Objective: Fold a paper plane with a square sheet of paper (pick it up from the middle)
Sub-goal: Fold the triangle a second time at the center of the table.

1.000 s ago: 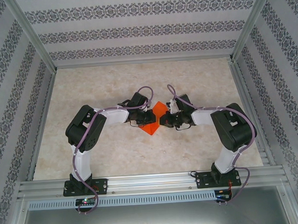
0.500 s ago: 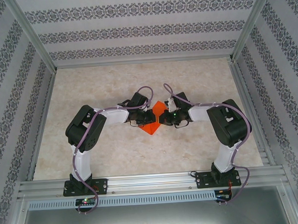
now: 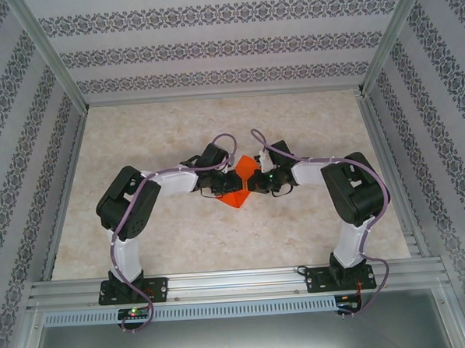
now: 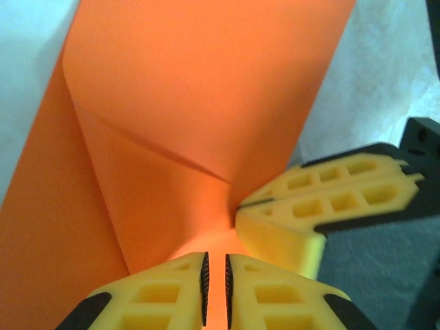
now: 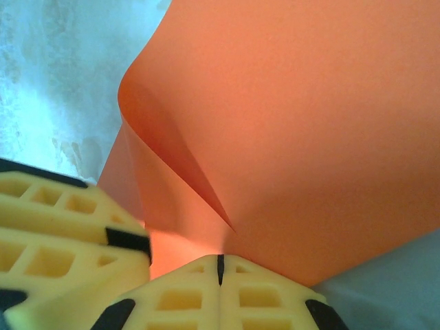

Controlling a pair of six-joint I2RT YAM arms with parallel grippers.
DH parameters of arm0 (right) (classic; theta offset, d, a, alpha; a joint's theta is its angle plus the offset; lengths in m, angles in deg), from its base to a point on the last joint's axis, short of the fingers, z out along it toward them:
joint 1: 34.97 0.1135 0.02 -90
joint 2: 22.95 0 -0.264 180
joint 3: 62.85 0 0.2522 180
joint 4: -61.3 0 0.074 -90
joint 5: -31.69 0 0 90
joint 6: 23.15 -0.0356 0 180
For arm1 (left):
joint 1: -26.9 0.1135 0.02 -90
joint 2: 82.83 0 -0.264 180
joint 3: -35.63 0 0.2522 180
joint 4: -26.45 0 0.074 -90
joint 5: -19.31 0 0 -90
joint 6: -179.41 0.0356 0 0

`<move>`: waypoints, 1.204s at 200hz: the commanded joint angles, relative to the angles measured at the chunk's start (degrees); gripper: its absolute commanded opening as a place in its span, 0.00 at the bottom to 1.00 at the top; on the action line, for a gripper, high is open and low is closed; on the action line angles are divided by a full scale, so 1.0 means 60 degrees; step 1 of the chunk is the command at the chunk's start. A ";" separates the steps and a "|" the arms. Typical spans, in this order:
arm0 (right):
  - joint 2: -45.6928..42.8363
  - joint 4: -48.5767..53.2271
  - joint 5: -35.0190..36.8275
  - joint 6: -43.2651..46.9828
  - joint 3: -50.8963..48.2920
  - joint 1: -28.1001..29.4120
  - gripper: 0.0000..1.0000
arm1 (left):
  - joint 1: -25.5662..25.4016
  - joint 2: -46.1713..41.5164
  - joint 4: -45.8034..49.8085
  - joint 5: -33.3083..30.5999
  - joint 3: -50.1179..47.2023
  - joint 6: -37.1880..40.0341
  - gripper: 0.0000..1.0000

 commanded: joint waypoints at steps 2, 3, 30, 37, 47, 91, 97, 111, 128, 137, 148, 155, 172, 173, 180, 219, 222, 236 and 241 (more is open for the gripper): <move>0.0239 0.0441 0.0481 0.0388 0.0076 0.0074 0.00 | -0.0038 -0.0441 -0.0177 0.0597 -0.0327 -0.0088 0.18; 0.0231 0.0449 0.0477 0.0388 0.0076 0.0075 0.00 | -0.0048 -0.0442 -0.0183 0.0600 -0.0339 -0.0088 0.17; 0.0154 0.0543 0.0451 0.0478 0.0089 0.0076 0.00 | -0.0225 -0.0458 0.0061 0.0849 -0.0447 0.0163 0.16; 0.0150 0.0549 0.0431 0.0482 0.0104 0.0084 0.00 | -0.0259 -0.0471 0.0024 0.0914 -0.0504 0.0196 0.16; 0.0121 0.0547 0.0420 0.0490 0.0102 0.0077 0.00 | -0.0312 -0.0461 -0.0056 0.1017 -0.0574 0.0219 0.16; -0.0024 0.0575 0.0490 0.0493 0.0103 0.0080 0.00 | -0.0380 -0.0284 -0.0095 0.1119 -0.0711 0.0326 0.16; -0.0039 0.0580 0.0487 0.0500 0.0103 0.0077 0.00 | -0.0388 -0.0260 -0.0091 0.1108 -0.0734 0.0343 0.16; -0.0095 0.0575 0.0502 0.0492 0.0079 0.0102 0.00 | -0.0380 -0.0174 -0.0155 0.1115 -0.0761 0.0343 0.16; -0.0186 0.0590 0.0528 0.0492 0.0082 0.0139 0.01 | -0.0380 -0.0067 -0.0246 0.1185 -0.0760 0.0325 0.16; -0.0249 0.0610 0.0541 0.0502 0.0077 0.0150 0.01 | -0.0384 -0.0008 -0.0278 0.1198 -0.0762 0.0331 0.16; -0.0338 0.0605 0.0590 0.0488 0.0040 0.0164 0.02 | -0.0380 0.0026 -0.0336 0.1189 -0.0786 0.0318 0.16; -0.0387 0.0624 0.0604 0.0492 0.0047 0.0165 0.03 | -0.0381 0.0058 -0.0360 0.1203 -0.0791 0.0321 0.16; -0.0504 0.0630 0.0640 0.0469 0.0058 0.0206 0.05 | -0.0382 0.0126 -0.0408 0.1199 -0.0791 0.0305 0.16; -0.0507 0.0624 0.0644 0.0465 0.0046 0.0215 0.05 | -0.0381 0.0135 -0.0415 0.1201 -0.0784 0.0305 0.16; -0.0558 0.0626 0.0620 0.0448 0.0049 0.0223 0.06 | -0.0380 0.0182 -0.0412 0.1189 -0.0758 0.0315 0.16; -0.0952 0.0674 0.0659 0.0435 -0.0109 0.0282 0.09 | -0.0380 0.0348 -0.0585 0.1117 -0.0728 0.0256 0.17; -0.0982 0.0677 0.0663 0.0444 -0.0120 0.0282 0.09 | -0.0380 0.0361 -0.0584 0.1115 -0.0728 0.0243 0.17; -0.1073 0.0679 0.0664 0.0435 -0.0143 0.0282 0.09 | -0.0380 0.0392 -0.0662 0.1101 -0.0739 0.0207 0.17; -0.1094 0.0680 0.0653 0.0438 -0.0144 0.0282 0.09 | -0.0380 0.0400 -0.0684 0.1101 -0.0746 0.0184 0.16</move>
